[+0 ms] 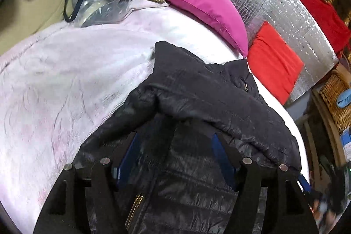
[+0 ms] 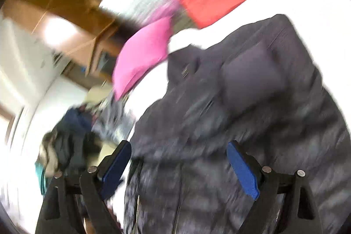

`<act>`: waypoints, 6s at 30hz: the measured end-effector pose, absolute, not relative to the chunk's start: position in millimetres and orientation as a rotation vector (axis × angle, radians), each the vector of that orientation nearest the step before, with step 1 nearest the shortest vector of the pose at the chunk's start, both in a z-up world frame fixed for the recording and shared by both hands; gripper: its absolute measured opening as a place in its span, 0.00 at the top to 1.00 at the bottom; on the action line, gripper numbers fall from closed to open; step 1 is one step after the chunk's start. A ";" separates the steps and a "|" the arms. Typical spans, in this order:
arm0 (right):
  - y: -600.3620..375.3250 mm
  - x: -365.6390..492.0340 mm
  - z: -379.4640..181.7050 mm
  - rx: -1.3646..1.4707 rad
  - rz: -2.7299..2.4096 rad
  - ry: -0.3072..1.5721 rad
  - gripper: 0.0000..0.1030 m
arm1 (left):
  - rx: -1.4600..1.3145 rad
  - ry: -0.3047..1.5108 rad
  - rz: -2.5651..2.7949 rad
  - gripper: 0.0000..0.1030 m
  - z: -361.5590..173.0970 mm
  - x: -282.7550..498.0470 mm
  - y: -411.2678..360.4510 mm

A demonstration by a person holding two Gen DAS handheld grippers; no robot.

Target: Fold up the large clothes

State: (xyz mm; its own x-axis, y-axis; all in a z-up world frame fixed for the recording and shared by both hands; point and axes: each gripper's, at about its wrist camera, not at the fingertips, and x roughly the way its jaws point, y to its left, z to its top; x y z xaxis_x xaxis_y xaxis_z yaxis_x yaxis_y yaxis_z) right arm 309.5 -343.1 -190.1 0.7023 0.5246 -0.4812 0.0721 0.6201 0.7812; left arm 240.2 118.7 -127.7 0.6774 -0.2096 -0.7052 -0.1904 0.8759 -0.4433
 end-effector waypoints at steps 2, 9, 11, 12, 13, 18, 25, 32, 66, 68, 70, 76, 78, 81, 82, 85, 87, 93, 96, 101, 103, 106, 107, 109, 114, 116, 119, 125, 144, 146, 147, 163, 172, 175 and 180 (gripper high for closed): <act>-352.7 327.9 -204.0 0.964 0.240 0.819 0.12 | -0.528 0.827 -0.013 0.33 -130.5 237.3 121.1; -353.9 349.6 -211.9 1.003 0.159 0.825 0.14 | -0.538 0.812 -0.013 0.33 -135.2 224.2 135.2; -357.0 354.9 -216.0 0.998 0.109 0.856 0.24 | -0.545 0.814 -0.006 0.33 -136.2 221.9 138.8; -358.7 358.4 -222.2 1.011 0.076 0.886 0.30 | -0.551 0.817 -0.004 0.33 -137.2 221.3 140.5; -359.9 360.6 -229.0 1.025 0.034 0.921 0.47 | -0.551 0.820 0.000 0.33 -138.1 221.3 141.3; -351.4 370.5 -215.1 0.862 -0.014 0.949 0.84 | -0.547 0.834 0.014 0.33 -141.7 220.1 144.9; -316.6 361.0 -112.6 0.573 0.053 0.722 0.88 | -0.505 0.824 0.021 0.33 -130.0 233.7 139.6; -298.6 357.5 -88.3 0.523 0.105 0.672 0.88 | -0.752 0.854 -0.106 0.32 -125.7 277.4 141.1; -364.1 320.5 -209.9 0.726 0.188 0.783 0.28 | -0.419 0.817 0.020 0.46 -95.6 277.7 128.1; -368.6 317.1 -205.4 0.776 0.196 0.779 0.28 | -0.351 0.782 -0.006 0.42 -84.4 279.1 110.9; -370.7 314.0 -201.2 0.798 0.191 0.788 0.28 | -0.280 0.756 -0.024 0.40 -79.2 283.7 90.3; -349.0 305.0 -159.7 0.638 0.216 0.705 0.28 | -0.138 0.828 -0.077 0.40 -107.6 316.6 29.8; -335.3 314.5 -147.1 0.553 0.231 0.681 0.28 | -0.092 0.904 -0.068 0.40 -131.8 330.0 17.2; -322.9 338.9 -152.1 0.518 0.284 0.704 0.28 | -0.063 0.916 -0.054 0.40 -148.9 331.3 13.7; -319.5 350.8 -160.6 0.493 0.281 0.723 0.28 | -0.056 0.911 -0.054 0.40 -149.7 329.5 12.4; -325.4 384.2 -206.8 0.470 0.142 0.882 0.28 | -0.033 0.915 -0.064 0.39 -149.6 328.7 10.7; -323.7 384.4 -205.8 0.449 0.139 0.869 0.28 | -0.031 0.913 -0.079 0.39 -138.8 326.0 12.3; -298.5 376.4 -152.4 0.350 0.125 0.719 0.27 | -0.038 0.763 -0.022 0.25 -103.3 315.0 8.7; -278.8 384.2 -147.3 0.326 0.179 0.697 0.24 | -0.002 0.825 -0.046 0.23 -117.4 324.4 -5.8; -272.4 429.8 -208.1 0.416 0.228 0.939 0.22 | 0.075 0.939 -0.028 0.21 -159.7 339.5 -21.6; -273.5 431.7 -212.6 0.402 0.230 0.924 0.22 | 0.095 0.936 -0.025 0.20 -159.5 339.6 -24.2; -261.0 430.1 -195.3 0.329 0.178 0.921 0.22 | 0.103 0.937 -0.026 0.17 -161.4 342.7 -24.5; -259.8 426.1 -186.4 0.327 0.179 0.893 0.22 | 0.104 0.933 -0.025 0.17 -161.9 342.8 -24.4; -260.1 418.2 -172.4 0.332 0.232 0.820 0.21 | 0.104 0.922 -0.025 0.16 -162.7 342.0 -24.7; -273.3 446.0 -205.5 0.377 0.172 0.957 0.16 | 0.100 0.904 -0.019 0.16 -160.1 336.0 -25.6; -275.0 441.6 -199.1 0.394 0.183 0.922 0.16 | 0.077 0.883 -0.037 0.16 -149.5 329.5 -21.5; -282.9 426.0 -178.9 0.444 0.234 0.841 0.16 | 0.050 0.787 -0.062 0.16 -128.1 314.7 -14.4; -308.5 420.0 -207.2 0.496 0.145 0.880 0.16 | 0.057 0.921 -0.055 0.15 -157.1 330.9 -12.4; -325.1 346.5 -169.2 0.546 0.292 0.751 0.15 | 0.026 0.826 -0.047 0.14 -126.1 304.1 -0.4; -333.3 324.0 -162.1 0.542 0.291 0.734 0.15 | -0.009 0.792 -0.052 0.14 -112.6 288.2 10.9; -339.1 311.2 -160.4 0.546 0.285 0.735 0.15 | -0.024 0.776 -0.059 0.14 -107.1 279.0 17.0; -421.7 86.9 -203.6 0.767 0.105 0.762 0.15 | -0.220 0.801 0.037 0.14 -104.2 114.4 125.8; -410.6 42.3 -225.5 0.790 0.109 0.796 0.15 | -0.304 0.881 0.096 0.14 -129.6 60.1 153.5; -401.4 35.6 -231.5 0.786 0.124 0.813 0.15 | -0.318 0.883 0.094 0.14 -130.7 49.2 157.2; -391.2 24.7 -238.1 0.762 0.114 0.839 0.15 | -0.307 0.909 0.109 0.14 -140.0 39.8 160.8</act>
State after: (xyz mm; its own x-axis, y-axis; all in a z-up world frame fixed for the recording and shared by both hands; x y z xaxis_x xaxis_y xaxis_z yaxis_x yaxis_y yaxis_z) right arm 24.7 -391.2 -238.1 0.6786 0.3774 -0.6301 0.1958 0.7340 0.6504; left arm 39.8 160.8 -140.0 0.6126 -0.0363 -0.7895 -0.2215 0.9510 -0.2156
